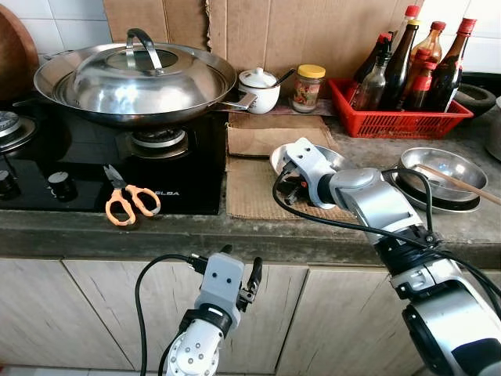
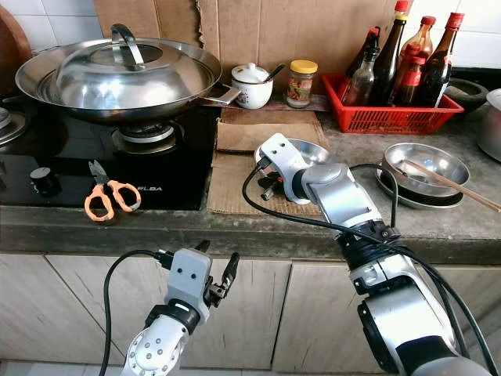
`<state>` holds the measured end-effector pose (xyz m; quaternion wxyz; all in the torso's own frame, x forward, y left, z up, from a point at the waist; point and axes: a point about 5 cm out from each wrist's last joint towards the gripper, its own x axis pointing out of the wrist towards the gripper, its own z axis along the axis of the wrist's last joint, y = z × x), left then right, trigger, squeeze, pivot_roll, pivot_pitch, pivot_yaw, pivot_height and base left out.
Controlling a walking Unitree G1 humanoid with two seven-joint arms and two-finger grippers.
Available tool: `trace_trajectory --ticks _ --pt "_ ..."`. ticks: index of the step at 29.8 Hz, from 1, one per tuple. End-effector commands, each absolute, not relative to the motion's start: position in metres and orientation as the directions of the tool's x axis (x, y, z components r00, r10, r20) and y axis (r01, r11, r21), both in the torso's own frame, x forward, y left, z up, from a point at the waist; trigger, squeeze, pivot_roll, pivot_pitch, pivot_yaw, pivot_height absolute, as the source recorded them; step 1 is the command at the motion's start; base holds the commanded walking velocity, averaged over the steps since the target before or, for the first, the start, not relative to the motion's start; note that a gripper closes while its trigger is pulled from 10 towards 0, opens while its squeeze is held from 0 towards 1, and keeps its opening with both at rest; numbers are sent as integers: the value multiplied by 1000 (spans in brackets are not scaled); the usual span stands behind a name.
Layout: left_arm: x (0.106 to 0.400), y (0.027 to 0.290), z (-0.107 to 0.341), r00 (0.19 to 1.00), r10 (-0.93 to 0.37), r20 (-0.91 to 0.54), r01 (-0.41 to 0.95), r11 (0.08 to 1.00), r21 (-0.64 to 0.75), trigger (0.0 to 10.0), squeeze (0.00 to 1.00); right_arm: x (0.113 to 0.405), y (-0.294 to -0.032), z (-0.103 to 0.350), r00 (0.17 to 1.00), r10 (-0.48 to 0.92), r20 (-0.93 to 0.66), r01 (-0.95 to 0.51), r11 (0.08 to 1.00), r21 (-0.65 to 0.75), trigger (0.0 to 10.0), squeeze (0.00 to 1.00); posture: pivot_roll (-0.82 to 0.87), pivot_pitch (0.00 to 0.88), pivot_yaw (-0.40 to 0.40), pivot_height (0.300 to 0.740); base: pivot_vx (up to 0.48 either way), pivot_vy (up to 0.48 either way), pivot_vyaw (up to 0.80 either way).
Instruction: Kitchen organization
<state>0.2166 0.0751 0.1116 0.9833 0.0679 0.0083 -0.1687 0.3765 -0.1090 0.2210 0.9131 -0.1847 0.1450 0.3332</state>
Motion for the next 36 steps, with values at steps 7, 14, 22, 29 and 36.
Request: trace_trajectory --ticks 7,14,22,29,36 --pt "220 75 115 946 -323 -21 323 936 142 10000 0 360 -102 260 819 570 68 -561 820 -114 0 0 108 5 -79 740 0 0 0" --pt "222 76 116 946 -323 -7 320 935 151 10000 0 332 -109 258 837 481 263 -484 873 -57 0 0 108 0 -70 740 0 0 0" --pt "222 79 117 947 -321 9 316 936 153 10000 0 293 -117 259 831 351 431 -369 928 -45 0 0 98 0 -46 740 0 0 0" --pt "222 80 116 945 -328 8 323 933 156 10000 0 283 -117 248 852 310 421 -326 945 -35 0 0 96 0 -35 740 0 0 0" --pt "222 80 114 941 -338 1 334 929 160 10000 0 271 -114 236 867 300 398 -319 947 -18 0 0 97 0 -32 740 -229 0 0"
